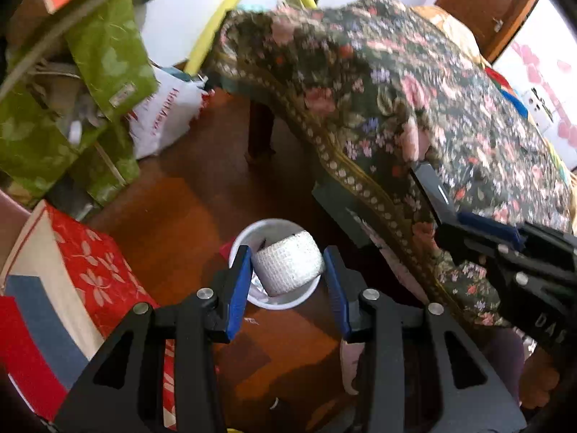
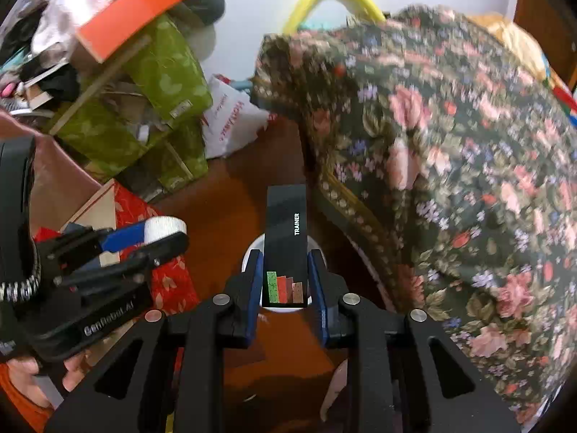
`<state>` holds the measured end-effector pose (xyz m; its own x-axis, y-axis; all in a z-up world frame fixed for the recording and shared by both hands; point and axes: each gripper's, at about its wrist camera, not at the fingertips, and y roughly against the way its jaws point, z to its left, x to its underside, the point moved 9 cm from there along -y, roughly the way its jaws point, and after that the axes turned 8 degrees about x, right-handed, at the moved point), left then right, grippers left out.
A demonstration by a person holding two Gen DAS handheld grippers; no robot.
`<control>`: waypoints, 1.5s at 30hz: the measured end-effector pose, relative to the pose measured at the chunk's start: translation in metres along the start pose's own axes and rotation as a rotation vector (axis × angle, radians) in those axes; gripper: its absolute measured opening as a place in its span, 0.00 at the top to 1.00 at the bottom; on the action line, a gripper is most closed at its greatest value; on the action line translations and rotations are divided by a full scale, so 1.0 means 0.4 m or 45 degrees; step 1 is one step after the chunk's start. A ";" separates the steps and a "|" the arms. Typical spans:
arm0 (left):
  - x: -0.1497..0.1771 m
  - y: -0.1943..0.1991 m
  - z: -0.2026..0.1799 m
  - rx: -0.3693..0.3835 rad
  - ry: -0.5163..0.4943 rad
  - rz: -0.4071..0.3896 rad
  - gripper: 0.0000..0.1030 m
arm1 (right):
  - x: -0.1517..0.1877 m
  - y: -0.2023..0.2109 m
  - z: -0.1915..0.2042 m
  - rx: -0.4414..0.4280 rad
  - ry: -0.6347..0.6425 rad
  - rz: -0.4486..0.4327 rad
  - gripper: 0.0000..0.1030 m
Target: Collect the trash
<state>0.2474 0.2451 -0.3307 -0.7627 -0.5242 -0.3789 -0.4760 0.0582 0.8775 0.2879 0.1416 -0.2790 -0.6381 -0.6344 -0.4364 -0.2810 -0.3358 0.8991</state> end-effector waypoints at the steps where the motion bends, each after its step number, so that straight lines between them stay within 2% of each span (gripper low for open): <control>1: 0.001 -0.012 -0.002 -0.003 -0.015 0.012 0.62 | -0.002 -0.016 -0.003 -0.011 -0.011 0.021 0.78; 4: -0.003 -0.041 -0.007 -0.006 -0.042 0.033 0.62 | -0.010 -0.037 -0.004 -0.012 -0.011 0.037 0.78; 7: -0.009 -0.062 -0.005 0.026 -0.011 0.082 0.61 | -0.025 -0.045 0.000 -0.016 0.003 0.036 0.78; 9: -0.022 -0.057 0.012 0.001 0.012 0.064 0.58 | -0.039 -0.048 0.009 -0.030 0.015 0.031 0.78; 11: -0.029 -0.047 0.033 -0.011 0.046 0.046 0.50 | -0.054 -0.050 0.020 -0.053 0.024 0.021 0.77; 12: -0.032 -0.041 0.041 -0.004 0.065 0.033 0.49 | -0.059 -0.051 0.023 -0.062 0.019 0.020 0.77; 13: -0.035 -0.038 0.046 0.005 0.078 0.028 0.49 | -0.063 -0.053 0.031 -0.081 0.008 0.031 0.76; 14: -0.034 -0.035 0.052 0.010 0.085 0.031 0.48 | -0.063 -0.056 0.034 -0.102 0.002 0.045 0.68; 15: -0.033 -0.031 0.058 0.004 0.090 0.037 0.48 | -0.063 -0.061 0.037 -0.117 -0.007 0.062 0.57; 16: -0.030 -0.027 0.064 -0.012 0.087 0.036 0.48 | -0.062 -0.064 0.041 -0.129 -0.016 0.076 0.54; 18: -0.027 -0.014 0.070 -0.050 0.065 0.023 0.48 | -0.060 -0.065 0.046 -0.132 -0.016 0.076 0.54; 21: -0.023 0.009 0.071 -0.091 0.034 -0.001 0.48 | -0.053 -0.055 0.047 -0.079 0.016 0.055 0.54; 24: -0.016 0.048 0.058 -0.086 0.016 -0.037 0.48 | -0.041 -0.024 0.044 -0.054 0.050 0.030 0.54; 28: -0.012 0.118 0.021 -0.073 -0.011 -0.107 0.48 | -0.032 0.043 0.025 -0.031 0.043 -0.039 0.54; 33: -0.010 0.242 -0.056 -0.048 -0.069 -0.234 0.48 | -0.017 0.181 -0.011 0.009 0.008 -0.185 0.54; 39: 0.009 0.425 -0.182 0.002 -0.166 -0.426 0.48 | 0.019 0.399 -0.064 0.087 -0.056 -0.422 0.54; 45: 0.056 0.624 -0.338 0.070 -0.311 -0.660 0.48 | 0.094 0.645 -0.120 0.170 -0.168 -0.692 0.54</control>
<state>0.1708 0.1329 -0.0805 -0.4999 -0.2847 -0.8179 -0.8315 -0.1066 0.5453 0.2257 -0.0023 -0.0651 -0.4585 -0.3001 -0.8365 -0.6763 -0.4929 0.5475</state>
